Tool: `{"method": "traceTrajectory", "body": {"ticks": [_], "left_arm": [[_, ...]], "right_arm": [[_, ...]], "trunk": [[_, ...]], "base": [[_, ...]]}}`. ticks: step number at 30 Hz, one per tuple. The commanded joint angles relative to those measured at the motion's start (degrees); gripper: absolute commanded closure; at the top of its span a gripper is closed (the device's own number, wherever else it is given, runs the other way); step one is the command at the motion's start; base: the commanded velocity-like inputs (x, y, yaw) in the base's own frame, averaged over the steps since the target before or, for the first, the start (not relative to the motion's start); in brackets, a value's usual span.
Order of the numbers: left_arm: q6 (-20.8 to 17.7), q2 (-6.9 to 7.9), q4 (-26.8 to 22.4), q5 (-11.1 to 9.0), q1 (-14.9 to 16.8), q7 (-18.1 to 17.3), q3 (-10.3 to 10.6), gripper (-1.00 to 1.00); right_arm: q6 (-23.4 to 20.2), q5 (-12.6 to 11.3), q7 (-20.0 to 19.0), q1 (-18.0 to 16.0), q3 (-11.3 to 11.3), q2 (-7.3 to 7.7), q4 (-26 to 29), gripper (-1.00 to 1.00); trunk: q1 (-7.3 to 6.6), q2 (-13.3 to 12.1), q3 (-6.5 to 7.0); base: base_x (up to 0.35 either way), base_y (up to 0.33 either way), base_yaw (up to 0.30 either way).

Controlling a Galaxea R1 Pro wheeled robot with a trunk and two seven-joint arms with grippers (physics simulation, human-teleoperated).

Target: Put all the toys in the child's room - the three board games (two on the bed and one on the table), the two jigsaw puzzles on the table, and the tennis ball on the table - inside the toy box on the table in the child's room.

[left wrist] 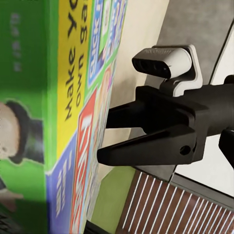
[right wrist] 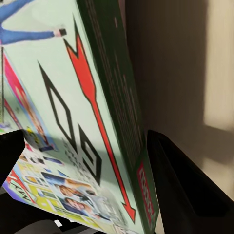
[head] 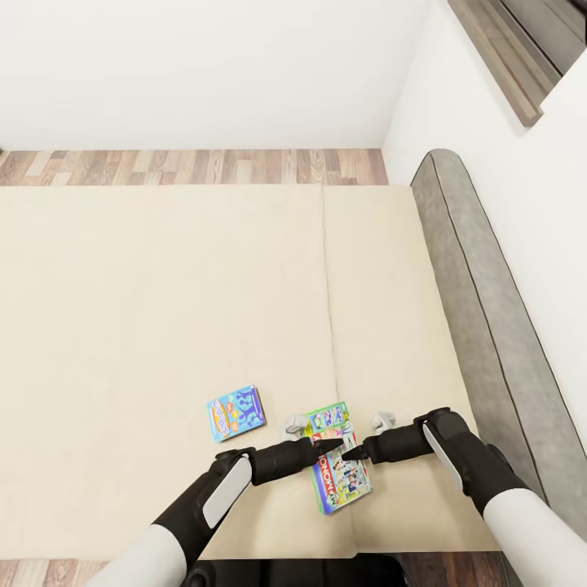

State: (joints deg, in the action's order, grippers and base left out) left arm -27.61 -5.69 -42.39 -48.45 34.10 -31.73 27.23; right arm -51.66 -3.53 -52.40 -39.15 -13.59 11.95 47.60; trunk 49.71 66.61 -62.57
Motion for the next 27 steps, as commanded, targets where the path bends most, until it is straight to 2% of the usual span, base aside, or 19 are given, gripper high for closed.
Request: {"method": "traceTrajectory", "body": {"ticks": [1,27], "left_arm": [[-0.8,-2.85,0.0,-1.2,0.0,-0.1,0.1,-1.0],[-0.8,-3.07,-0.1,-1.2,0.0,-0.3,1.1,-1.0]], "right_arm": [[-0.2,-0.4,0.1,0.0,-0.1,-0.59,0.1,-1.0],[-0.2,-0.3,0.0,0.2,-0.2,-0.7,0.4,-1.0]], "trunk": [[0.01,0.0,-0.03],[0.01,0.0,-0.03]], "base": [[0.0,0.0,0.0],[0.0,0.0,0.0]]}}
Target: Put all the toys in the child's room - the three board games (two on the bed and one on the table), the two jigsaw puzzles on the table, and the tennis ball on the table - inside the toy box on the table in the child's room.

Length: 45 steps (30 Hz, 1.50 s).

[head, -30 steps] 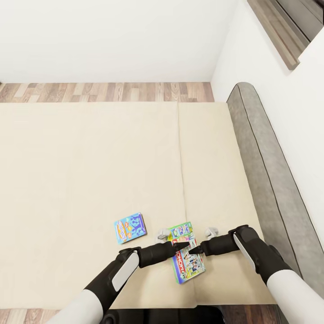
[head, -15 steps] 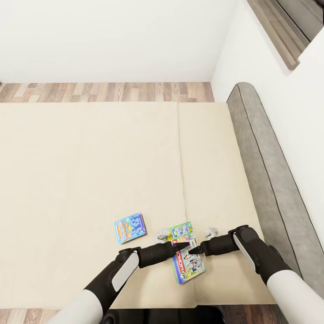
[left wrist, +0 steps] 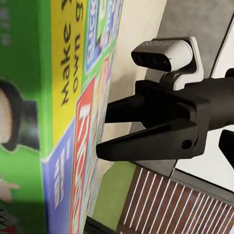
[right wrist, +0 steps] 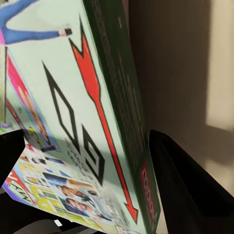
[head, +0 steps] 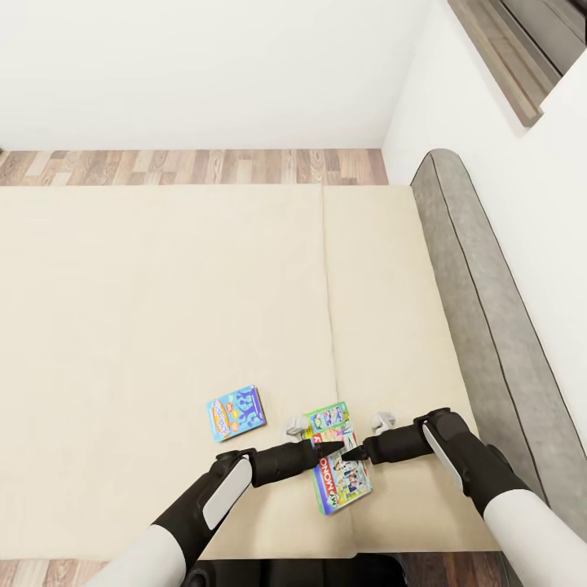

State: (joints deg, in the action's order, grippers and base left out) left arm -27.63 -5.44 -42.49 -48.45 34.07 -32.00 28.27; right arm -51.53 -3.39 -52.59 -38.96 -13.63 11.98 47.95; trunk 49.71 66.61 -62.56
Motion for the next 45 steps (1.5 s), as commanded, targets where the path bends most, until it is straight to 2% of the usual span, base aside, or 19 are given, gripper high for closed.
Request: {"method": "traceTrajectory", "body": {"ticks": [1,6,7,45], "left_arm": [[-0.8,-3.3,0.0,-1.2,0.0,0.0,0.1,-1.0],[-0.7,-3.28,0.0,-1.2,0.0,0.0,0.2,-1.0],[-0.7,-3.28,0.0,-1.2,0.0,0.0,0.2,1.0],[-0.3,-3.23,-0.1,-1.2,0.0,0.0,0.2,1.0]], "right_arm": [[-0.4,-0.5,0.1,0.0,-0.2,-0.72,0.0,-1.0],[-0.4,-0.5,0.1,0.0,-0.2,-0.72,0.0,-1.0],[-0.3,-0.5,0.1,0.0,-0.2,-0.73,0.0,-1.0],[-0.3,-0.4,0.2,0.0,-0.1,-0.74,0.0,-1.0]], "trunk": [[0.01,0.0,-0.03],[0.01,0.0,-0.03],[0.01,0.0,-0.03],[0.01,0.0,-0.03]], "base": [[0.0,0.0,0.0],[0.0,0.0,0.0],[0.0,0.0,0.0],[0.0,0.0,0.0]]}}
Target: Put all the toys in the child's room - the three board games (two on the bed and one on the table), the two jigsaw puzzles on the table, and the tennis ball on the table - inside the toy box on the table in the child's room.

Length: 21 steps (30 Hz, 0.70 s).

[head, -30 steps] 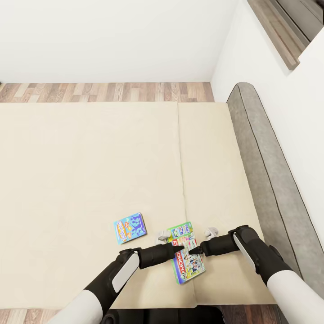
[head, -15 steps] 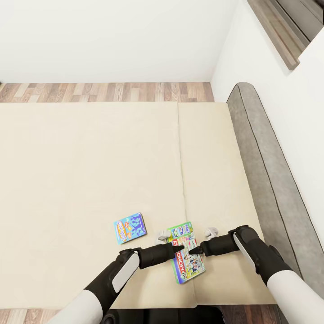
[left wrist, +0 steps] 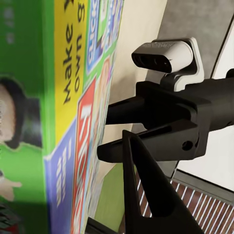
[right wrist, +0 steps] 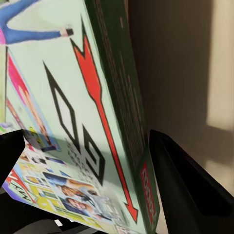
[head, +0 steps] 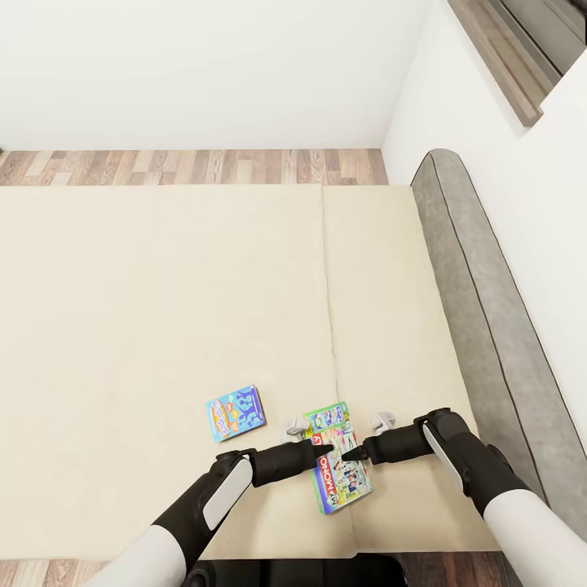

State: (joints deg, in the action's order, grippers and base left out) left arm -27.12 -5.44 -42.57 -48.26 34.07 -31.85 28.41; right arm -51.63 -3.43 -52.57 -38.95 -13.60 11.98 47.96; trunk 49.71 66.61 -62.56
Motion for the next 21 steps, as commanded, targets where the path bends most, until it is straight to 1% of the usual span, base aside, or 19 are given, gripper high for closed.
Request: {"method": "traceTrajectory", "body": {"ticks": [1,7,14,21], "left_arm": [[-0.8,-3.2,-0.1,-1.4,0.0,-0.1,0.1,1.0],[-0.8,-3.12,-0.2,-1.4,0.0,-0.2,0.1,1.0],[-0.8,-3.04,-0.3,-1.3,-0.2,-0.2,0.1,1.0],[-0.4,-2.6,-0.6,-1.3,-0.8,-0.2,-0.1,1.0]], "right_arm": [[-0.2,-0.3,0.2,0.0,-0.1,-0.72,0.0,-1.0],[-0.1,-0.3,0.2,0.0,0.5,-0.62,0.0,-1.0],[0.0,-0.3,0.2,-0.1,0.9,-0.05,0.4,-1.0],[0.2,-0.3,0.6,-0.1,2.1,1.11,1.3,-1.0]], "trunk": [[0.01,0.0,-0.03],[0.01,0.0,-0.03],[0.01,0.0,-0.03],[0.01,0.0,-0.03]], "base": [[0.0,0.0,0.0],[0.0,0.0,0.0],[0.0,0.0,0.0],[0.0,0.0,0.0]]}}
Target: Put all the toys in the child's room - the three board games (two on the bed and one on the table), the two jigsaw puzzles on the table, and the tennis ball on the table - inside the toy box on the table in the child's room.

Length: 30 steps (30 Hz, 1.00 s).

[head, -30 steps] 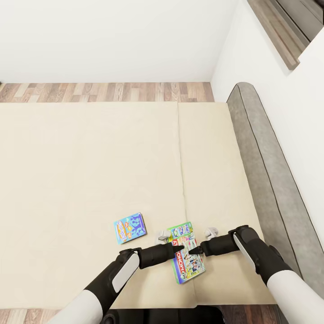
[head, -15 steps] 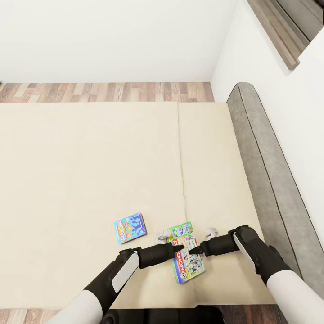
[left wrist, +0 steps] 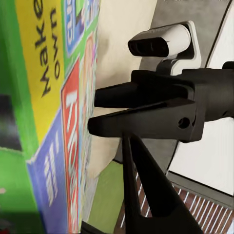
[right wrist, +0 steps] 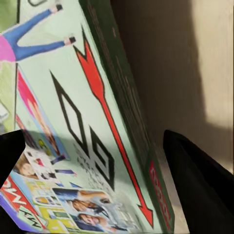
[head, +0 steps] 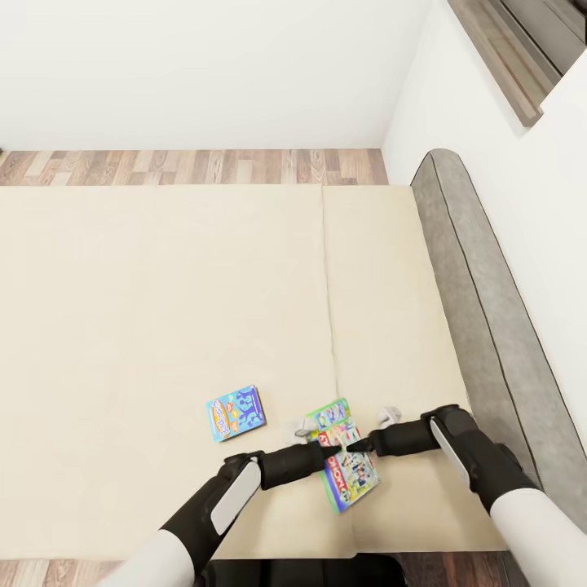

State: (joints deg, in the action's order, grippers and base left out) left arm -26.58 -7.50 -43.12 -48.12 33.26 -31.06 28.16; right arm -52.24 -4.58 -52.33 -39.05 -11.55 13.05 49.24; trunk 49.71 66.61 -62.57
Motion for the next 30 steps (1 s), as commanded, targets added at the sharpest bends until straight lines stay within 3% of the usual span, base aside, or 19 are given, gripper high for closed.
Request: {"method": "traceTrajectory", "body": {"ticks": [1,12,30], "left_arm": [[-1.0,-0.54,-0.1,-1.5,0.0,-1.0,0.2,1.0],[0.2,1.71,-5.0,-1.4,-3.8,-0.9,-0.4,1.0],[0.8,3.13,-6.6,-1.4,-4.9,-0.9,-0.6,1.0]], "right_arm": [[0.8,0.8,0.3,0.0,0.0,0.03,0.0,-1.0],[1.4,0.8,0.6,0.0,3.1,1.03,1.8,-1.0],[2.6,0.8,0.4,0.1,3.6,2.15,3.2,-1.0]], "trunk": [[0.01,0.0,-0.03],[0.01,0.0,-0.03],[0.01,0.0,-0.03]], "base": [[0.0,0.0,0.0],[0.0,0.0,0.0],[0.0,0.0,0.0]]}}
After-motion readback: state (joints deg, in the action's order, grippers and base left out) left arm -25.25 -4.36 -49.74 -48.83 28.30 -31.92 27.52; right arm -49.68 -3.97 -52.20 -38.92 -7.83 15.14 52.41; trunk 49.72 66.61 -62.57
